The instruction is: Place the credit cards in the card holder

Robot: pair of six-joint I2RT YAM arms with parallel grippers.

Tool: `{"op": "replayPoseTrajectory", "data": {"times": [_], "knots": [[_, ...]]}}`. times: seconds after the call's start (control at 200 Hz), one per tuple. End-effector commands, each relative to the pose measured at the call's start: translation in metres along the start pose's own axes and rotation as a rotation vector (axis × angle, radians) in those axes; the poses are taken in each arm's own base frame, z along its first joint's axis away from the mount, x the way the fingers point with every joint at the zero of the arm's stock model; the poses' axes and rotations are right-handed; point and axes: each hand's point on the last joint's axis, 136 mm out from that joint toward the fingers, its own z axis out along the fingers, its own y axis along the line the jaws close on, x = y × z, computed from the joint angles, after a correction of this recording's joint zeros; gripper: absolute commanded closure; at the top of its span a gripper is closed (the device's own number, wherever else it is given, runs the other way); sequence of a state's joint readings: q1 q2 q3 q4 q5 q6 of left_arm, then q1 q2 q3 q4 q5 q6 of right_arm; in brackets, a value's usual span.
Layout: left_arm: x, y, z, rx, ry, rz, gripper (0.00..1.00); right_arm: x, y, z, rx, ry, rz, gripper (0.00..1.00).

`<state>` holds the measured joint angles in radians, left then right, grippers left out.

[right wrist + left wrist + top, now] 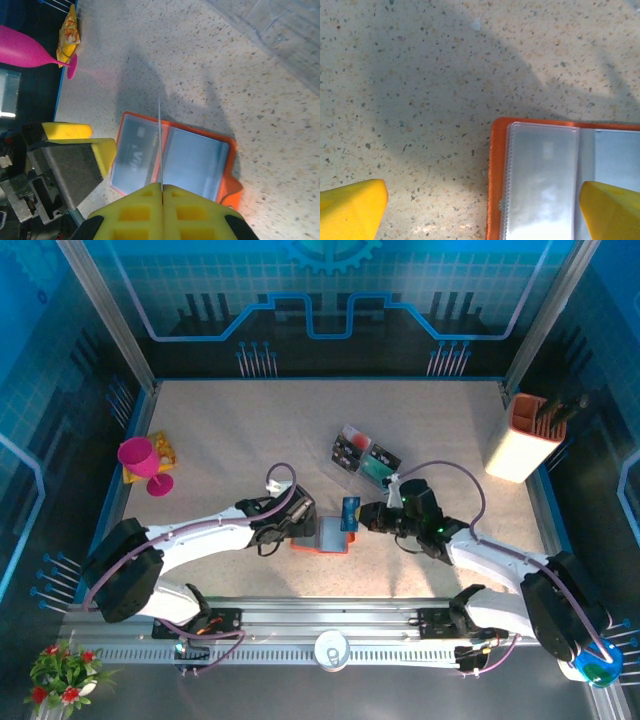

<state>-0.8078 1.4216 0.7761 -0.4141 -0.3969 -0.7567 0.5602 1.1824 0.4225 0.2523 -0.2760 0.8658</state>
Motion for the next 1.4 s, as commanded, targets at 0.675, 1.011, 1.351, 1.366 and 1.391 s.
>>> {"op": "replayPoseTrajectory", "data": {"times": [0.675,1.011,1.351,1.366,1.391], "knots": [[0.037,0.043,0.023,-0.105,0.052,0.002,0.01,0.017,0.018,0.056,-0.068,-0.060,0.017,1.00],[0.040,0.045,0.023,-0.096,0.049,-0.009,0.01,0.022,0.016,0.064,-0.077,-0.062,0.041,1.00],[0.043,0.047,0.023,-0.091,0.047,-0.019,0.01,0.031,0.010,0.074,-0.066,-0.035,0.065,1.00],[0.042,0.046,0.023,-0.088,0.046,-0.020,0.01,0.031,0.011,0.074,-0.068,-0.033,0.064,1.00],[0.042,0.047,0.023,-0.087,0.045,-0.022,0.01,0.032,0.009,0.074,-0.063,-0.029,0.067,1.00]]}}
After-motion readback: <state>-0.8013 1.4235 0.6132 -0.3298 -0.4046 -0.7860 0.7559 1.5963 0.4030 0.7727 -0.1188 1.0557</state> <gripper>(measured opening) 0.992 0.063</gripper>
